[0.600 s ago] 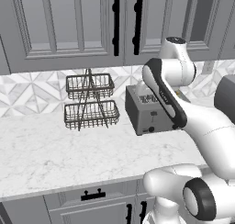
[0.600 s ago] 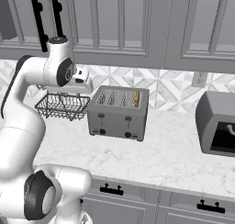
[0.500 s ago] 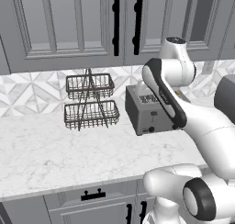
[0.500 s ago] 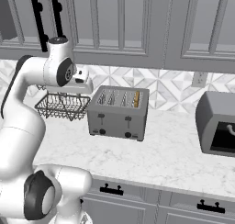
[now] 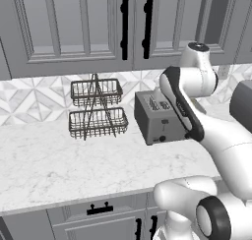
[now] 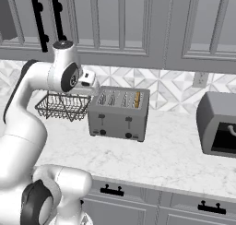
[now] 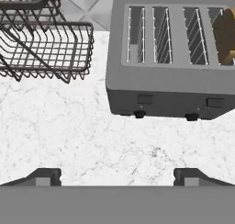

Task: Start the toaster. Once the lever pops up, take the bread to the plate on the dining counter.

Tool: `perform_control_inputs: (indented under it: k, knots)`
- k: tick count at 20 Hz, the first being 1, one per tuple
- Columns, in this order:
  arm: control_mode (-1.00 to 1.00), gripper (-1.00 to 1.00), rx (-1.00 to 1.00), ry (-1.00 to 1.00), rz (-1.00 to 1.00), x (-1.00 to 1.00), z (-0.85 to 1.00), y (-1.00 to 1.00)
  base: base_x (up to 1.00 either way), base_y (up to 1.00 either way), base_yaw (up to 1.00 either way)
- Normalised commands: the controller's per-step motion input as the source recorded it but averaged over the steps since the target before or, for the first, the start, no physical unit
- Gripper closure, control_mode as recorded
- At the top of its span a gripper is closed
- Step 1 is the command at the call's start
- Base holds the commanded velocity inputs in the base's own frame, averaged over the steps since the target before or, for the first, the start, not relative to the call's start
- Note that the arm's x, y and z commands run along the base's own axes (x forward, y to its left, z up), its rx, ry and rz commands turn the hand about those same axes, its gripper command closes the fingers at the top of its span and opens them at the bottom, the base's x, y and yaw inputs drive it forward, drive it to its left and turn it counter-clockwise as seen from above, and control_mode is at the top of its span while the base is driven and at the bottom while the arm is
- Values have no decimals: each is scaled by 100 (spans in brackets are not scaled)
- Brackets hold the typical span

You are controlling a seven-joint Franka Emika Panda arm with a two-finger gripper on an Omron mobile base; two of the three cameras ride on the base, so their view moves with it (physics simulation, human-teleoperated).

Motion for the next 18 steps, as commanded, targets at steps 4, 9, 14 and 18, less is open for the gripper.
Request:
perform_control_inputs:
  k: [4,9,14,18]
  knots:
    - [-100,-100,14,0,0,6,3,-68,0,0,0]
    - [-100,100,14,-3,0,2,2,-70,0,0,0]
    - [-100,100,4,-21,3,6,-35,-73,0,0,0]
    - [-100,100,-4,-15,2,10,-36,-35,0,0,0]
